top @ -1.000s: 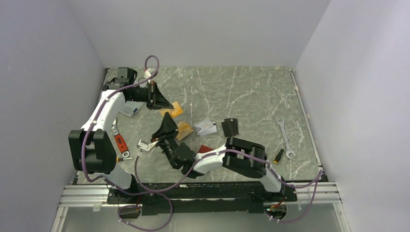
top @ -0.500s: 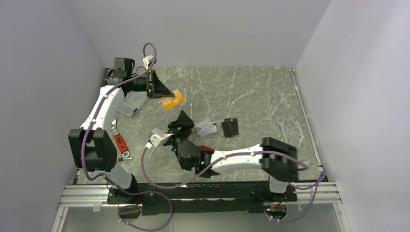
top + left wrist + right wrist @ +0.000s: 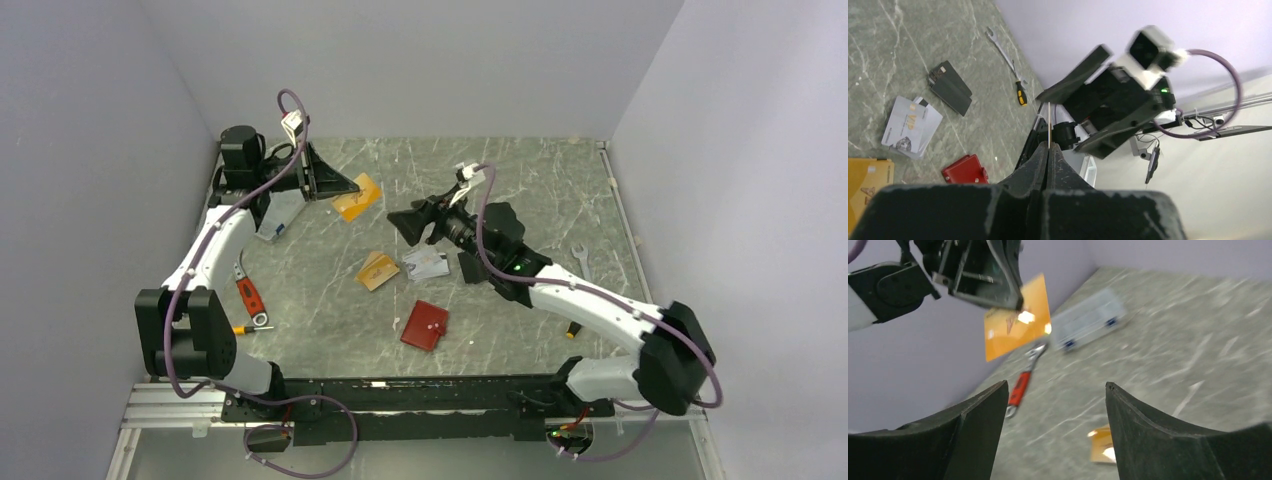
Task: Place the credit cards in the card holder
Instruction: Pick up the credit card from the center of the board.
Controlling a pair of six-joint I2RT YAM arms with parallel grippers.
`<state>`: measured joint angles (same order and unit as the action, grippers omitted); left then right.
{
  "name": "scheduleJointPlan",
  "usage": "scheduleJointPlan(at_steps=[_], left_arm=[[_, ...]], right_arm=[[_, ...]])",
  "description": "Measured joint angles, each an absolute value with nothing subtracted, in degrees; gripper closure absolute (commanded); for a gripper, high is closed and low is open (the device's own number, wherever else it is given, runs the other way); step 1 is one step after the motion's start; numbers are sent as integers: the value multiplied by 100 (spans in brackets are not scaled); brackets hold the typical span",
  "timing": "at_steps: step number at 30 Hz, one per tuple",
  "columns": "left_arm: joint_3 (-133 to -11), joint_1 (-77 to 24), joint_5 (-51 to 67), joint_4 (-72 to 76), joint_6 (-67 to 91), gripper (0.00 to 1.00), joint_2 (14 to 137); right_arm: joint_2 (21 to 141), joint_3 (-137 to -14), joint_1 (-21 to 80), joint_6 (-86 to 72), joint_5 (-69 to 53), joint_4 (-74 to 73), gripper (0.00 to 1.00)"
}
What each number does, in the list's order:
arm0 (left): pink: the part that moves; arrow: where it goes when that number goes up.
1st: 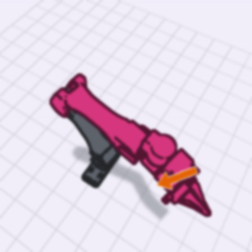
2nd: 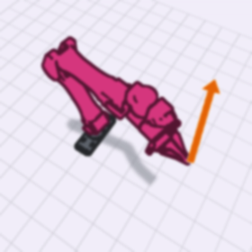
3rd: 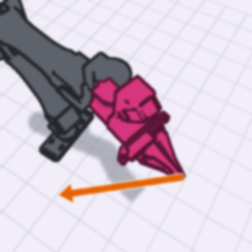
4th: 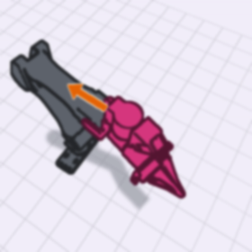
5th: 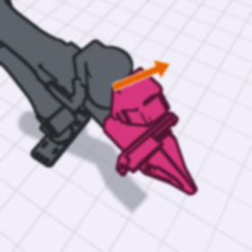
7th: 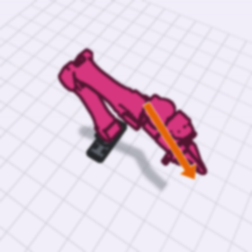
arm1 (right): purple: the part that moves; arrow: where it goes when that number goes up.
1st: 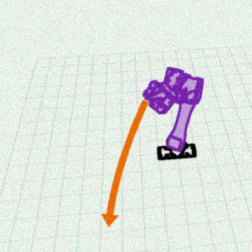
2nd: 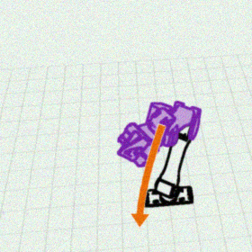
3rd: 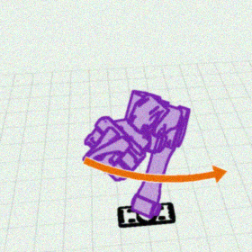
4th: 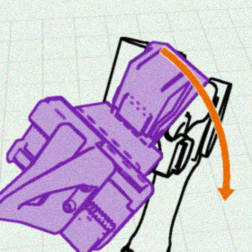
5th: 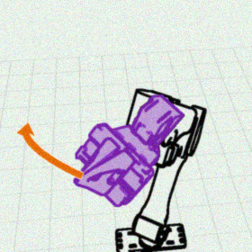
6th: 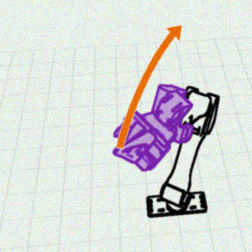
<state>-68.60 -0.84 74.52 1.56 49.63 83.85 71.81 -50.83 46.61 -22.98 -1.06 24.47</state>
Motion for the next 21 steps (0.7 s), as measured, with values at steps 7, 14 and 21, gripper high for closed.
scheduleJointPlan(at_steps=[7, 14, 21], left_arm=[[-6536, -110, 7358, 1138, 5684, 100, 8320], [-6106, -113, 7255, 1737, 6250, 100, 8324], [-6005, -121, 7203, 2095, 6530, 100, 8324]], right_arm=[[8307, -4652, 4316, -4191, -1710, 3723, 35], [8635, -4654, 4261, -5175, -2163, 5188, 39], [9021, -4840, 4202, -5603, -2097, 5719, 45]])
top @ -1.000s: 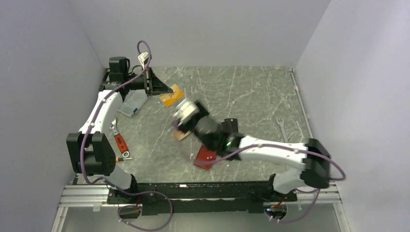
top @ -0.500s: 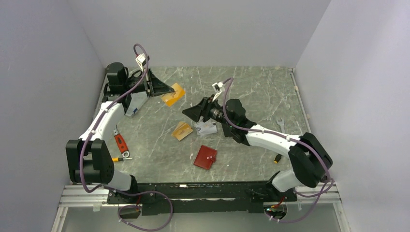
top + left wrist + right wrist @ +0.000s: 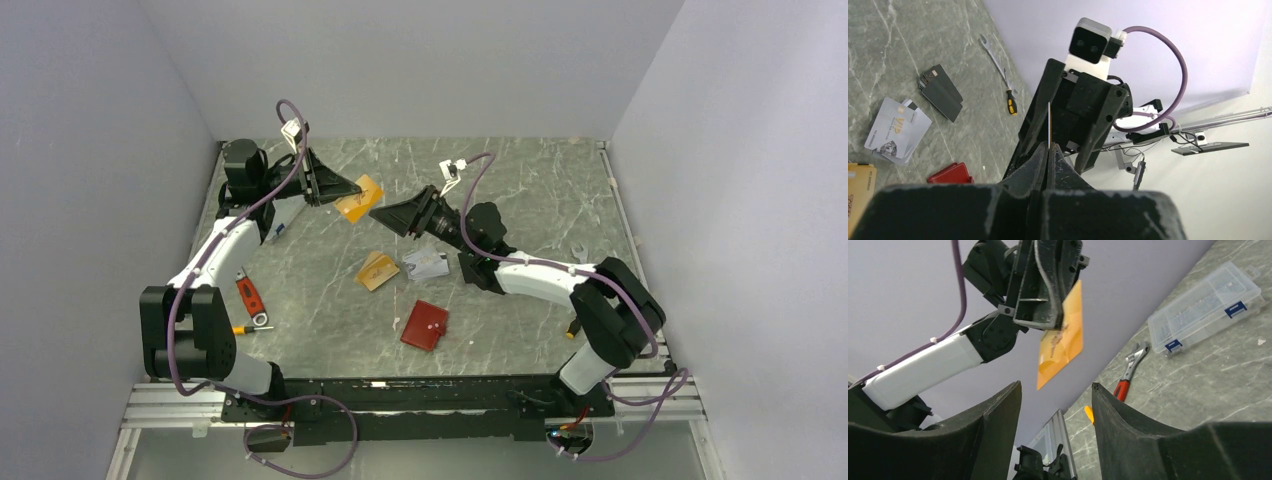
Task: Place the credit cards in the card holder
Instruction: Pick up the credit card from the center of the board, then move the card holder to the center of the board.
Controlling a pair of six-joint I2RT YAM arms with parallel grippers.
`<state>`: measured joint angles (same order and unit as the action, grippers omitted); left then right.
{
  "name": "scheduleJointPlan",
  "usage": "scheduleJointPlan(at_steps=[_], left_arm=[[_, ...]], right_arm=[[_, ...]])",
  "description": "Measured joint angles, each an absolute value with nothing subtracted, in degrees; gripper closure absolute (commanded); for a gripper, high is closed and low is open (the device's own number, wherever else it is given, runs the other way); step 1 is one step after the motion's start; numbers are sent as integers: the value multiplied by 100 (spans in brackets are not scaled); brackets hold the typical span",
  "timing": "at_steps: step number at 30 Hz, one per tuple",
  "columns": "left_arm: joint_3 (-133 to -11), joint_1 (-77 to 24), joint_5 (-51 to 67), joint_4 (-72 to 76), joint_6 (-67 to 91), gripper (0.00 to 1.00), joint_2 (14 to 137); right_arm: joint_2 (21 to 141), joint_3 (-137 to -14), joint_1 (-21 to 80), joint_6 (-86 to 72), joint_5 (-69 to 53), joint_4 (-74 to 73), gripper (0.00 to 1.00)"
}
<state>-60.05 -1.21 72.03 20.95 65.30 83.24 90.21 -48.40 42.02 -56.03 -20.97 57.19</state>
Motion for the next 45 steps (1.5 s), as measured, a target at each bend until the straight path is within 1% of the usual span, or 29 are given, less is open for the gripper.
scheduleJointPlan(at_steps=[7, 9, 12, 14, 16, 17, 18, 19, 21, 22, 23, 24, 25, 26, 29, 31, 34, 37, 38, 41, 45], left_arm=[[-5865, -121, 7172, 2215, 6567, 100, 8324], [-5817, -123, 7168, 2182, 6552, 100, 8324], [-5774, -134, 7166, 2161, 6534, 100, 8324], [-5747, -148, 7161, 2158, 6532, 100, 8324], [-5736, -161, 7159, 2154, 6525, 100, 8324], [-5736, -165, 7159, 2154, 6517, 100, 8324], [-5736, -172, 7159, 2154, 6506, 100, 8324], [-5736, -178, 7150, 2141, 6466, 100, 8324], [-5734, -193, 7089, 2053, 6340, 100, 8324], [-5734, -198, 7065, 1977, 6250, 96, 8324], [-5734, -209, 7032, 1896, 6147, 88, 8322], [-5734, -211, 7011, 1833, 6055, 73, 8320], [-5734, -220, 6984, 1726, 5955, 61, 8320], [-5734, -237, 6956, 1594, 5822, 54, 8320], [-5854, -298, 6884, 707, 5214, 49, 8357], [-6143, -338, 6731, -134, 4525, 47, 8449], [-6613, -475, 6252, -1363, 3210, 48, 8573], [-6807, -766, 5717, -2180, 2119, 48, 8619], [-6810, -913, 5522, -2423, 1785, 48, 8626], [-6775, -1385, 4941, -3035, 939, 48, 8678], [-6536, -1905, 4329, -3406, 237, 49, 8685]], right_arm=[[9478, -4995, 4202, -5968, -2001, 5972, 52], [9557, -5046, 4202, -6053, -1984, 6027, 55], [9651, -5159, 4202, -6158, -1962, 6123, 63], [9710, -5234, 4202, -6222, -1957, 6202, 70], [9780, -5297, 4202, -6283, -1953, 6261, 79], [9808, -5301, 4202, -6313, -1951, 6265, 86], [9837, -5301, 4202, -6337, -1951, 6267, 97], [9867, -5301, 4202, -6364, -1949, 6267, 100], [9891, -5301, 4191, -6440, -1957, 6265, 100], [9891, -5301, 4187, -6455, -1955, 6237, 100], [9889, -5301, 4182, -6464, -1955, 6189, 100], [9889, -5297, 4180, -6460, -1953, 6147, 100], [9856, -5275, 4169, -6455, -1946, 6049, 100], [9813, -5242, 4156, -6431, -1944, 5964, 100], [9306, -4873, 4099, -6195, -1907, 5371, 100], [8683, -4534, 4045, -5848, -1726, 4517, 100], [7734, -4202, 3999, -5295, -1363, 3118, 100], [7161, -4147, 4012, -4792, -1044, 1745, 100], [7137, -4147, 4018, -4746, -1020, 1603, 100], [7168, -4178, 4097, -4510, -869, 526, 100], [7620, -4504, 4274, -4342, -784, -810, 100]])
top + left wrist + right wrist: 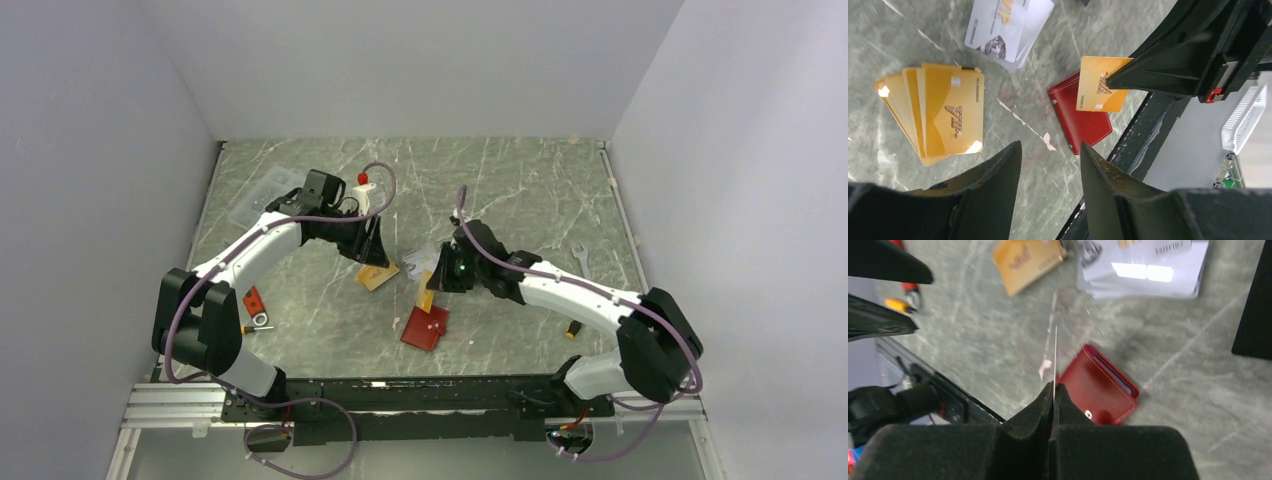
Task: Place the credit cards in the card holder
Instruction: Move the card holder to the center of the board.
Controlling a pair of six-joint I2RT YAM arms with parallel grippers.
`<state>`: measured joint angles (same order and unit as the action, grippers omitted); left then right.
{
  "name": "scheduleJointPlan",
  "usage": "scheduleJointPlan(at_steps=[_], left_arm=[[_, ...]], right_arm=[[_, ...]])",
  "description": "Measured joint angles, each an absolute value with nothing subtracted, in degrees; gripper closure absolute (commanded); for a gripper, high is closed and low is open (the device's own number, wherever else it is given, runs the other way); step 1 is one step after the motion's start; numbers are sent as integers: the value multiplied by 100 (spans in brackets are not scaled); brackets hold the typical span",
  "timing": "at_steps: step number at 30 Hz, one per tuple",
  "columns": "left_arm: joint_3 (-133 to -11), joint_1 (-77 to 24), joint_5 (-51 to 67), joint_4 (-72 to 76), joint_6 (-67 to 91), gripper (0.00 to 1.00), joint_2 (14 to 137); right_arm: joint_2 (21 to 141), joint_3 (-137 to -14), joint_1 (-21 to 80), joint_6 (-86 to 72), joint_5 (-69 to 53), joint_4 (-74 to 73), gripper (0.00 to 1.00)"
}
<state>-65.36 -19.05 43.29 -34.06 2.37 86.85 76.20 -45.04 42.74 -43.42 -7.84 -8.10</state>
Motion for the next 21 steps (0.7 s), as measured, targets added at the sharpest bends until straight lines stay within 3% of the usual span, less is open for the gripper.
scheduleJointPlan(at_steps=[7, 21], left_arm=[[-6425, -2034, 3885, -3546, -97, 51, 8685], [-6427, -2086, 3752, -3548, -152, 54, 8685]], right_arm=[[8047, -5096, 4552, -4248, -642, -2320, 100], [7817, -4998, 4661, -4377, -235, -3138, 100]])
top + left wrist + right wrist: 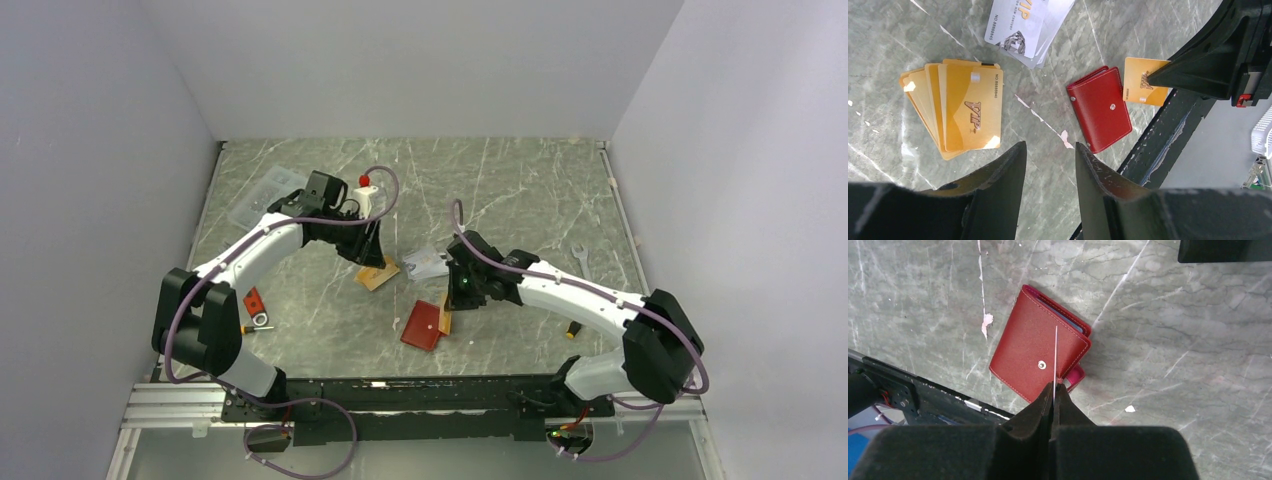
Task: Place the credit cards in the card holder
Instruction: Move the card holder to the center of the board.
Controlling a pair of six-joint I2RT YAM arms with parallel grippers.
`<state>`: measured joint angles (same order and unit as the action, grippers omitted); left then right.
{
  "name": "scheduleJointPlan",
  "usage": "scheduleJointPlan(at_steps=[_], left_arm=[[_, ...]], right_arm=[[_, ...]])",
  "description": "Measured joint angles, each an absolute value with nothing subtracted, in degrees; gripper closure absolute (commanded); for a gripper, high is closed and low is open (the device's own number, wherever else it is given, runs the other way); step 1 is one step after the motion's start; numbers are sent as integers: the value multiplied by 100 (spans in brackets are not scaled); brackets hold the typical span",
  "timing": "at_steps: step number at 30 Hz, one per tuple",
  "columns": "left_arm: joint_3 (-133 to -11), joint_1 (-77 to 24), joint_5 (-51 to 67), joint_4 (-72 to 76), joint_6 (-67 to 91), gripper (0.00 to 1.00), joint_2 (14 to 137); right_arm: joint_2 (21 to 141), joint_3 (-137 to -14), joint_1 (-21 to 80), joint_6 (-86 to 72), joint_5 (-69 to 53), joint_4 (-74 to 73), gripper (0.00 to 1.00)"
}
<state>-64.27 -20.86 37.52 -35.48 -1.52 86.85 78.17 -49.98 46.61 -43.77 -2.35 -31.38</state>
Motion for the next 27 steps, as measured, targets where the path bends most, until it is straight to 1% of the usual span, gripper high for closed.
scheduleJointPlan(at_steps=[6, 12, 13, 14, 15, 20, 27], left_arm=[[-6434, -2392, 3638, -3568, -132, 50, 8685], [-6628, -3393, 3162, -3730, -237, 42, 8818], [-6702, -3684, 2980, -3732, -261, 33, 8943], [-6724, -3767, 2936, -3730, -272, 29, 8991], [-6744, -3927, 2816, -3732, -307, 28, 9067], [-6755, -4766, 1914, -3739, -416, 26, 9413], [-6755, -5664, 794, -3701, -438, 27, 9588]], right_arm=[[7498, -4668, 4661, -4528, -150, -3131, 100], [7140, -3881, 4685, -4882, -150, -2899, 100], [7052, -3767, 4689, -4954, -150, -2845, 100], [6921, -3614, 4698, -5046, -152, -2740, 100], [6842, -3522, 4700, -5105, -152, -2689, 100], [6626, -3079, 4722, -5437, -145, -2263, 100], [6442, -2626, 4727, -5769, -143, -1664, 100]])
